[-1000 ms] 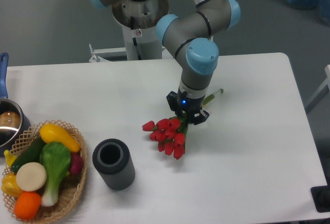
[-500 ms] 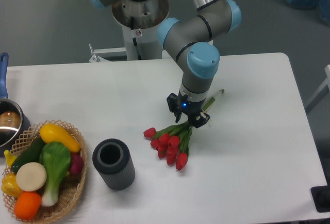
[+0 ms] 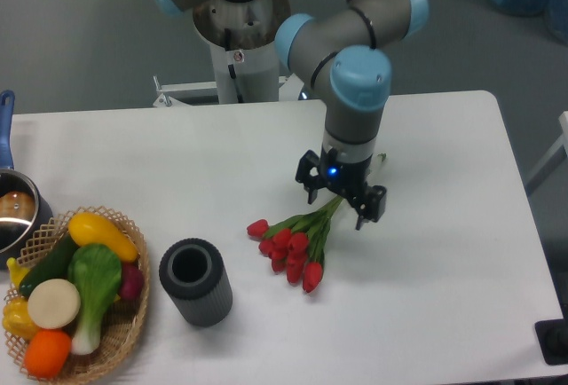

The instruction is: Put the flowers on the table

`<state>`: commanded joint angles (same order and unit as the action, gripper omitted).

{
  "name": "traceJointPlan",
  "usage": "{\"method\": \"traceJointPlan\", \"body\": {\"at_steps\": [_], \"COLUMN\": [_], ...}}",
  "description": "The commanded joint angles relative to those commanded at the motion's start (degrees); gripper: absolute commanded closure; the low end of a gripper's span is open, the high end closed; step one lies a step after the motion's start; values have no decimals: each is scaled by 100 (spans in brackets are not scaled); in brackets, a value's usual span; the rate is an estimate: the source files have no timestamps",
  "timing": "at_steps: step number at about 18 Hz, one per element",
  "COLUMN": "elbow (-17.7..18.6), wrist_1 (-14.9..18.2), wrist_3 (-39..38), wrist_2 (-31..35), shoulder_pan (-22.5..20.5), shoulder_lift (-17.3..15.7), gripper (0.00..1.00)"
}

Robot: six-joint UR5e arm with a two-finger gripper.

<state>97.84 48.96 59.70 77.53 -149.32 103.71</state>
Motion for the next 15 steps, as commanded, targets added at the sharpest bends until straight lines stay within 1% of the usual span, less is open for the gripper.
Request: {"method": "traceJointPlan", "body": {"at_steps": [1,4,5,11,15], "elbow": [-141,-484,-520,-485,-476], "wrist_1": [9,17,17,26,26], "wrist_3": [-141,-143,-134,33,51], "wrist_2": [-27,-10,-10,-19,-10], "shoulder_pan": [-9,-1,-9,-115,-115], "shoulder_lift": [0,-18,-52,-202,-220], "gripper": [0,0,0,0,0]}}
